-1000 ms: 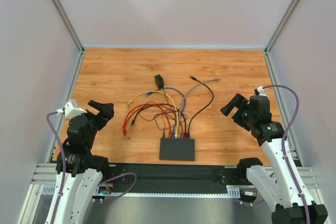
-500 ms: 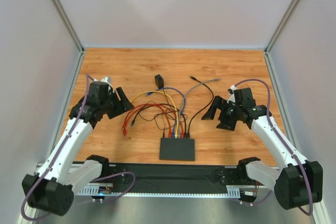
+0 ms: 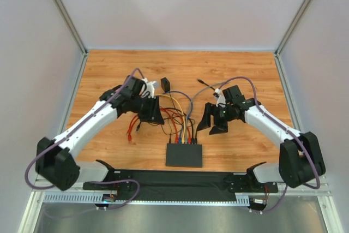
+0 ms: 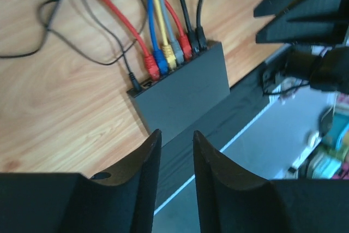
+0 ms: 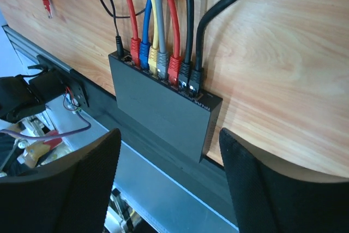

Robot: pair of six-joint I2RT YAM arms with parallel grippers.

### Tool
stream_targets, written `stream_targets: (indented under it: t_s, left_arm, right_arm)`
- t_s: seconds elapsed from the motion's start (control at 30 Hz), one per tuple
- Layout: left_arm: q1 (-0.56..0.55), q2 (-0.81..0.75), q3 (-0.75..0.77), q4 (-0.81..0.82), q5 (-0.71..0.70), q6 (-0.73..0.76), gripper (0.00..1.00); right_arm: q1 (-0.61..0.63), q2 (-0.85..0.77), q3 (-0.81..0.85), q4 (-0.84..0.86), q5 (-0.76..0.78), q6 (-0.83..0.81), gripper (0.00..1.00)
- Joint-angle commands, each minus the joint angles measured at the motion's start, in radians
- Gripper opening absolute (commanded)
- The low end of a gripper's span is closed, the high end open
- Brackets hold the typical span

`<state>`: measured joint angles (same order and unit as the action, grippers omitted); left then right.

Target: Pull the plug from the switch port

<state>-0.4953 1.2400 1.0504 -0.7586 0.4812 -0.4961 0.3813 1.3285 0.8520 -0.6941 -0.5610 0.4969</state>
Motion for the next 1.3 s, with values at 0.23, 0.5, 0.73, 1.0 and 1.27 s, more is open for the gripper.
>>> stream_targets:
  t_s: [0.23,0.5,0.73,1.0,1.27]
  left_arm:
    - [-0.196,0.309,0.143,0.045,0.209,0.2,0.3]
    - [-0.273,0.498,0.186,0.022,0.198,0.245,0.08]
    - [-0.281,0.561,0.197,0.011,0.188,0.255,0.01]
    - [-0.307,0.628,0.232,-0.021,0.197,0.31,0.0]
    - [-0.308,0.687,0.307,-0.087,0.183,0.292,0.0]
  right_arm:
    - [0.002,0.153,0.015,0.134,-0.154,-0.138,0.42]
    - [0.001,0.189,-0.053,0.202,-0.149,-0.116,0.42]
    - [-0.005,0.248,-0.099,0.287,-0.188,-0.123,0.28]
    - [-0.012,0.291,-0.131,0.352,-0.211,-0.124,0.23]
    - [-0.012,0.322,-0.16,0.419,-0.289,-0.107,0.26]
